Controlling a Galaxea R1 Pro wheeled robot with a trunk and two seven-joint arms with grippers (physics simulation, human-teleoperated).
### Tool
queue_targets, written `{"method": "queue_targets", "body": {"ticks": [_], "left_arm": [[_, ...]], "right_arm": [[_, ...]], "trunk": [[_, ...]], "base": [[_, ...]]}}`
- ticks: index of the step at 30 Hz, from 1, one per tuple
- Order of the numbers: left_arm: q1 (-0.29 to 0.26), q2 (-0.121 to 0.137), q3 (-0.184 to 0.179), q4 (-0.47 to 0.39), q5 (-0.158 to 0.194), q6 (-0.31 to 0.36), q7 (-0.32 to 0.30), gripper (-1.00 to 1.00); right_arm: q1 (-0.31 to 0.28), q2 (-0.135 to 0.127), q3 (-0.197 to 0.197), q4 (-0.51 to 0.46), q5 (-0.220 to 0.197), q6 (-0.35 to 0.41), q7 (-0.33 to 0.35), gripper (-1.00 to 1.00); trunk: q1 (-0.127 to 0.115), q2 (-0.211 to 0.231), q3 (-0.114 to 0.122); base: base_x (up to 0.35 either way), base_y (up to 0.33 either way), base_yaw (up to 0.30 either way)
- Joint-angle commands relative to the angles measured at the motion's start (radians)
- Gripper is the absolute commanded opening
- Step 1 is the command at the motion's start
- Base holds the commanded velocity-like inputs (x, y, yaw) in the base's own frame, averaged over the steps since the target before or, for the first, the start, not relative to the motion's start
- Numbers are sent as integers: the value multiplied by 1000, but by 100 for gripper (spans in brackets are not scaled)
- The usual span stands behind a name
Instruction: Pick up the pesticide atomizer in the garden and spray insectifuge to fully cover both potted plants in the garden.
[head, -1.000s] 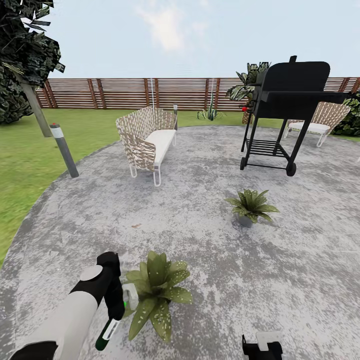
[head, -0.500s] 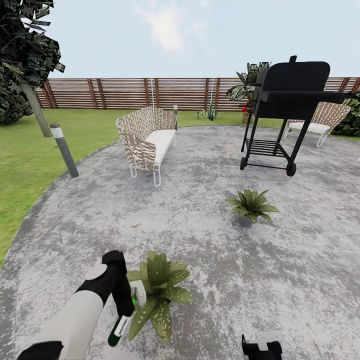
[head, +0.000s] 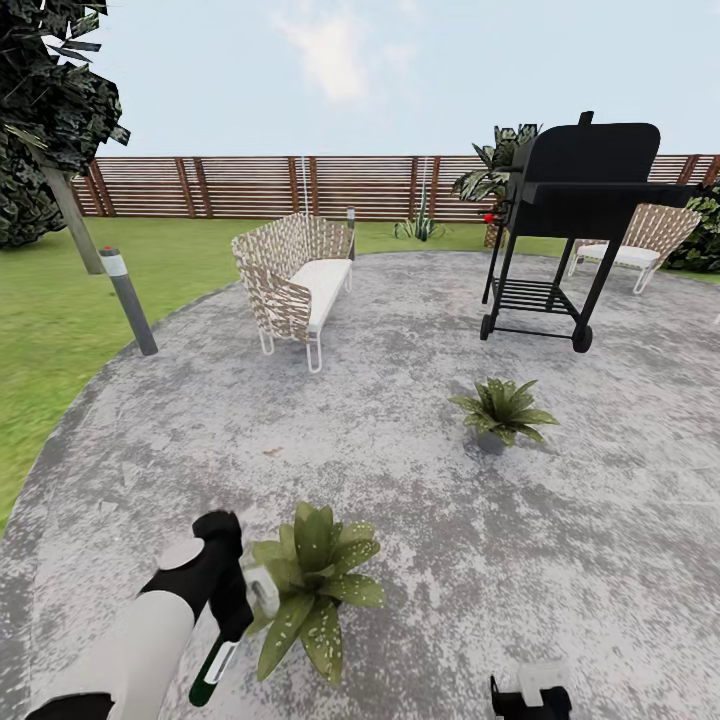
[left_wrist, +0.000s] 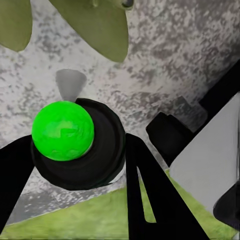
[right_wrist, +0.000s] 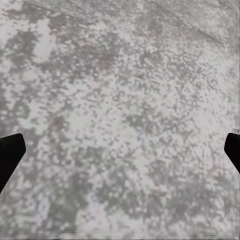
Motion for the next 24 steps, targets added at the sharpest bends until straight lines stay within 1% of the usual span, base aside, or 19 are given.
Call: {"method": "queue_targets", "body": {"ticks": [1, 3, 5, 7, 11, 16, 20, 24], "left_arm": [[1, -2, 4, -1, -13, 26, -8, -100], [5, -4, 2, 0, -25, 48, -8, -100], [10, -3, 5, 1, -25, 52, -10, -100], [25, -9, 8, 6, -24, 53, -10, -100], [28, -12, 10, 5, -27, 77, -5, -100], [28, -15, 9, 5, -19, 82, -6, -100], [28, -32, 8, 5, -25, 81, -5, -100], [28, -38, 7, 5, -26, 81, -5, -100]], "right_arm": [[-1, 0, -6, 16, 10, -3, -5, 100], [-1, 0, -8, 40, 8, -4, -5, 100], [-1, 1, -9, 46, 8, -4, -5, 100], [-1, 4, -9, 48, 7, -4, -5, 100], [-1, 5, -9, 49, 7, -4, -5, 100], [-1, 9, -9, 49, 7, -4, -5, 100], [-1, 9, -9, 49, 7, -4, -5, 100], [-1, 10, -9, 49, 6, -4, -5, 100]], "trunk": [[0, 0, -1], [0, 0, -1], [0, 0, -1], [0, 0, -1], [0, 0, -1], [0, 0, -1], [0, 0, -1], [0, 0, -1]], "base": [[0, 0, 0], [0, 0, 0], [-10, 0, 0], [-181, 62, 0], [-141, 249, -49], [105, 299, -283], [242, 255, -299], [218, 166, -265]]}}
